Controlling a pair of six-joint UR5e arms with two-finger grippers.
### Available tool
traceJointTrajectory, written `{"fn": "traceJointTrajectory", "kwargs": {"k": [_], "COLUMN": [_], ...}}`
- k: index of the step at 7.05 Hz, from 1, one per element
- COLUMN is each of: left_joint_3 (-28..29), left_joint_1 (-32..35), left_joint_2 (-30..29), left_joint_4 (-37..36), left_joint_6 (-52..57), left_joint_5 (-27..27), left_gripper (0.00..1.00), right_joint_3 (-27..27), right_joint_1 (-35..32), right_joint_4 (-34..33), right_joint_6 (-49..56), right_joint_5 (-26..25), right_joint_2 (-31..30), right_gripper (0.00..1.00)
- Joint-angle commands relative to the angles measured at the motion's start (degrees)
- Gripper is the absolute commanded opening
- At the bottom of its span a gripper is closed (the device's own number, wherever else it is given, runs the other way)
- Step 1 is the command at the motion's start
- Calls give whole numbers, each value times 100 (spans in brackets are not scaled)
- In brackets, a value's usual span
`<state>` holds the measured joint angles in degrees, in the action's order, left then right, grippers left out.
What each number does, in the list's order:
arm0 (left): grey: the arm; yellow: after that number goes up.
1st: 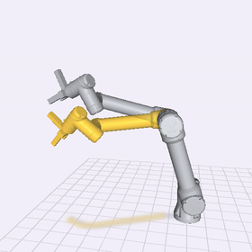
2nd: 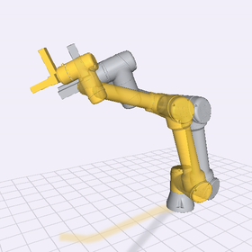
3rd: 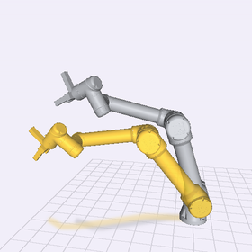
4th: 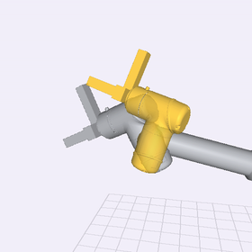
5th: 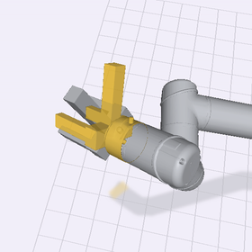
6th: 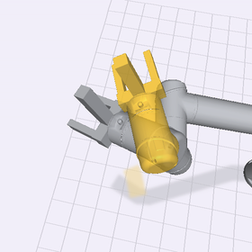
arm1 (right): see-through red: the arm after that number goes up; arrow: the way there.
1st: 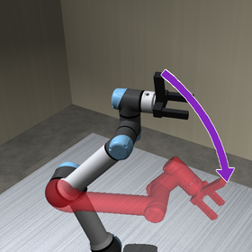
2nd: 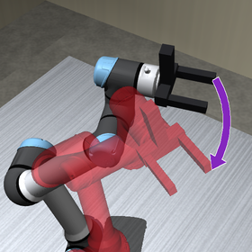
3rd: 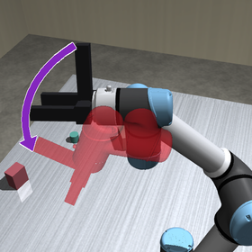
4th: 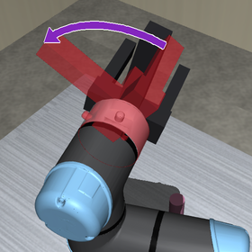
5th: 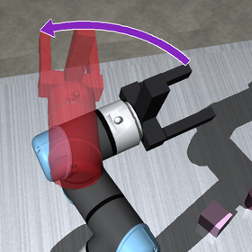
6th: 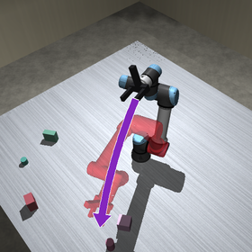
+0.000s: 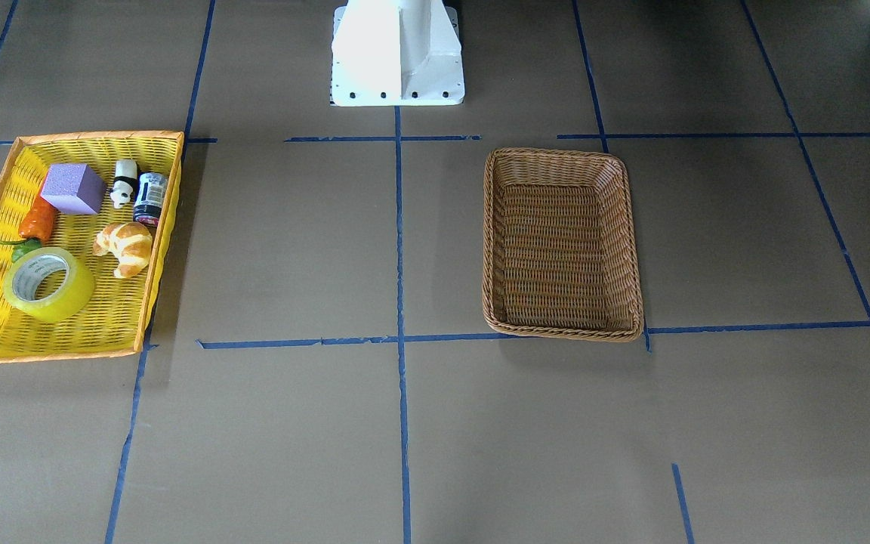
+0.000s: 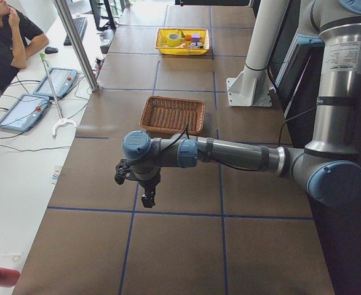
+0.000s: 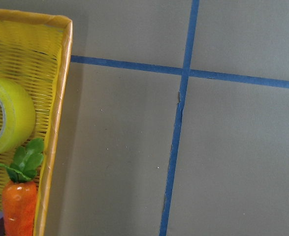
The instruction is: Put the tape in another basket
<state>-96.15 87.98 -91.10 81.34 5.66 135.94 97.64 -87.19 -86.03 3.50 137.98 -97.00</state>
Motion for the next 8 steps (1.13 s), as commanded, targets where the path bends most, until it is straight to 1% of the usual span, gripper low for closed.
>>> {"fn": "traceJointTrajectory", "kwargs": {"k": [1, 2, 3, 4, 5, 6, 7, 8], "left_joint_3": [52, -8, -9, -18, -27, -27, -27, 34], "left_joint_1": [0, 0, 0, 0, 0, 0, -9, -9], "left_joint_2": [14, 5, 14, 14, 5, 5, 5, -4], "left_joint_4": [74, 127, 127, 214, 302, 320, 312, 321], "left_joint_6": [49, 6, 49, 67, 84, 85, 15, 40], "left_joint_5": [20, 29, 20, 46, 55, 72, 229, 240], "left_gripper": [100, 100, 100, 100, 100, 100, 100, 100], "right_joint_3": [9, 18, 10, -16, -104, -209, -210, -236], "right_joint_1": [470, 788, 1095, 1342, 1710, 1966, 2230, 2424], "right_joint_4": [620, 718, 771, 772, 772, 772, 780, 781], "right_joint_6": [-312, -880, -1173, -1237, -1281, -1351, -1352, -1343], "right_joint_5": [124, 97, 36, -121, -453, -613, -876, -1113], "right_joint_2": [5, 284, 539, 811, 1049, 1226, 1280, 1341], "right_gripper": [100, 100, 100, 100, 100, 100, 100, 100]}}
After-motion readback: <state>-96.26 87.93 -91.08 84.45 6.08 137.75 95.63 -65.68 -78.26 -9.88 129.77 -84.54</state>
